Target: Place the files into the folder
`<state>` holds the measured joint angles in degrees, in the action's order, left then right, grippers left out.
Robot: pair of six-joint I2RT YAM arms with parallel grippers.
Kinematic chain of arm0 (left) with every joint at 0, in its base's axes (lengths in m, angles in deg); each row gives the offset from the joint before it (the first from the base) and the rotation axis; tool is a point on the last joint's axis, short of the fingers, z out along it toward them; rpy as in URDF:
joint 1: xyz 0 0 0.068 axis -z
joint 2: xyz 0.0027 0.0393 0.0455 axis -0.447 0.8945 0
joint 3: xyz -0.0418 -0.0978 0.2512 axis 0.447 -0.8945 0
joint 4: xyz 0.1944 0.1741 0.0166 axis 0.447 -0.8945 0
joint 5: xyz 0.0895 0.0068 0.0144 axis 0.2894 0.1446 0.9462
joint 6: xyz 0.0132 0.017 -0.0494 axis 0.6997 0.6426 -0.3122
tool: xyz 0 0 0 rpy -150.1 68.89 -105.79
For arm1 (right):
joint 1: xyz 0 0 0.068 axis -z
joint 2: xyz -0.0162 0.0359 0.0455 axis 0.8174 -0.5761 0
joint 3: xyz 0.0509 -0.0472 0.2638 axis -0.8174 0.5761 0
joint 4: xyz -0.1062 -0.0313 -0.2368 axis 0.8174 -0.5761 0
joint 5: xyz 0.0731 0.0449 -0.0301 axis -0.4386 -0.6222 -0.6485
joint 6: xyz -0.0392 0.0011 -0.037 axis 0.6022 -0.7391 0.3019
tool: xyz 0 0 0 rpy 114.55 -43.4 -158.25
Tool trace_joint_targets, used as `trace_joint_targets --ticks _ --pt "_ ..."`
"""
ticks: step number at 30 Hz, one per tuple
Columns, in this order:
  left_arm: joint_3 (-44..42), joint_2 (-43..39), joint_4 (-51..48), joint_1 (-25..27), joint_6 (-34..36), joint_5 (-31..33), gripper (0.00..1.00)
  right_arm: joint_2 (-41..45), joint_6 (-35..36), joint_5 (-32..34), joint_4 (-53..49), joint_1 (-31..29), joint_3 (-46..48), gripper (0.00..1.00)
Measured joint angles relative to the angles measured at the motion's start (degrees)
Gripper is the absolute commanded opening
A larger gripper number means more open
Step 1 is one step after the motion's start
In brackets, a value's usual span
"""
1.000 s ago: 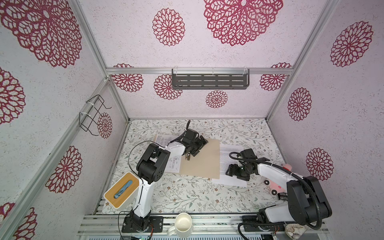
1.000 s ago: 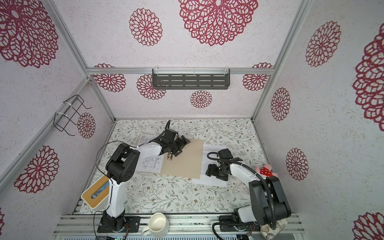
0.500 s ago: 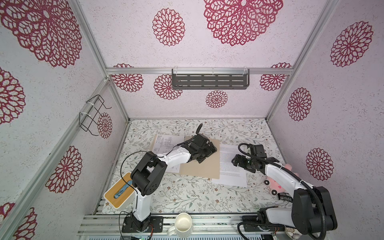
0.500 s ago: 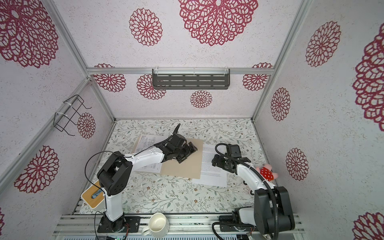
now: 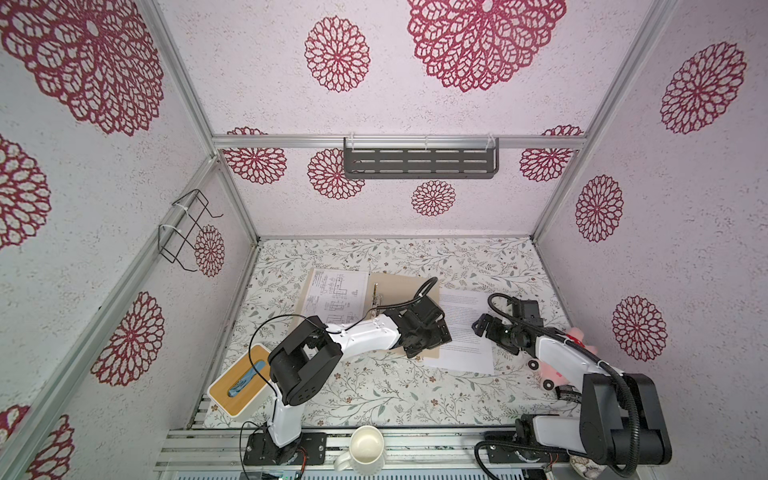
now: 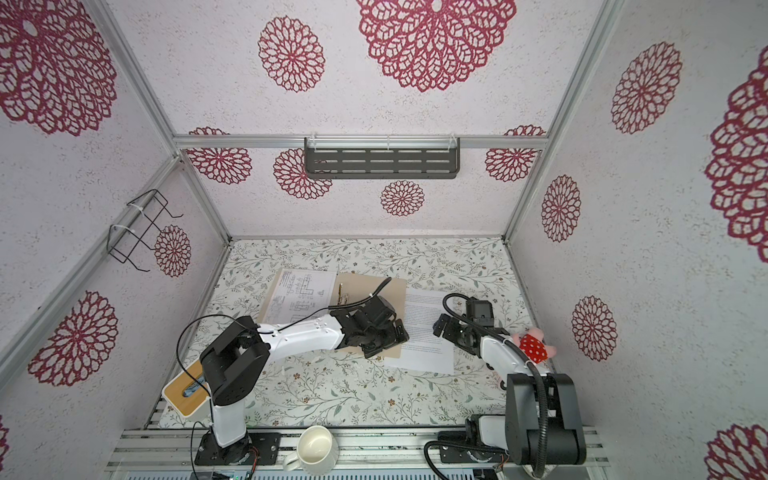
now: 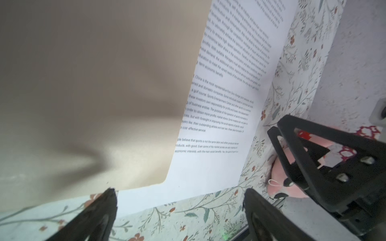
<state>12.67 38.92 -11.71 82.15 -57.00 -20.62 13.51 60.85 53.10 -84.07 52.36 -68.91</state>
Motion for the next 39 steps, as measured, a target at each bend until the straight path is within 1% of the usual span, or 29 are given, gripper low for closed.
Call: trace_joint_targets --ticks 5,8,13,20,29,35,38,39 --pt "1.16 1.55 -2.84 2.47 0.13 0.74 0.98 -0.02 -0.04 -0.24 0.04 0.0 0.17 0.99" --pt "1.22 2.93 -4.15 3.06 0.17 1.01 0.98 -0.04 -0.04 -0.17 -0.37 0.0 0.17 0.99" --pt "3.82 4.17 -5.88 3.17 0.15 1.22 0.98 -0.04 0.02 0.0 -1.07 0.0 0.17 0.99" --pt "5.25 5.22 -7.87 3.3 0.17 1.7 0.98 -0.07 0.22 -0.09 -2.14 0.17 0.2 0.99" --pt "2.64 3.67 -6.64 3.41 -0.5 2.45 0.98 -0.17 0.11 -1.29 -2.8 0.42 0.83 0.97" --pt "3.96 4.28 -7.8 3.41 -0.02 2.58 0.98 0.15 0.7 -1.05 -3.8 0.42 0.83 0.96" --pt "6.51 6.03 -8.52 3.41 0.9 2.54 0.98 0.15 1.11 -1.09 -4.0 0.42 0.79 0.94" --pt "7.06 6.4 -8.57 3.41 1.07 2.54 0.98 0.07 1.18 -1.09 -4.24 0.42 0.72 0.92"
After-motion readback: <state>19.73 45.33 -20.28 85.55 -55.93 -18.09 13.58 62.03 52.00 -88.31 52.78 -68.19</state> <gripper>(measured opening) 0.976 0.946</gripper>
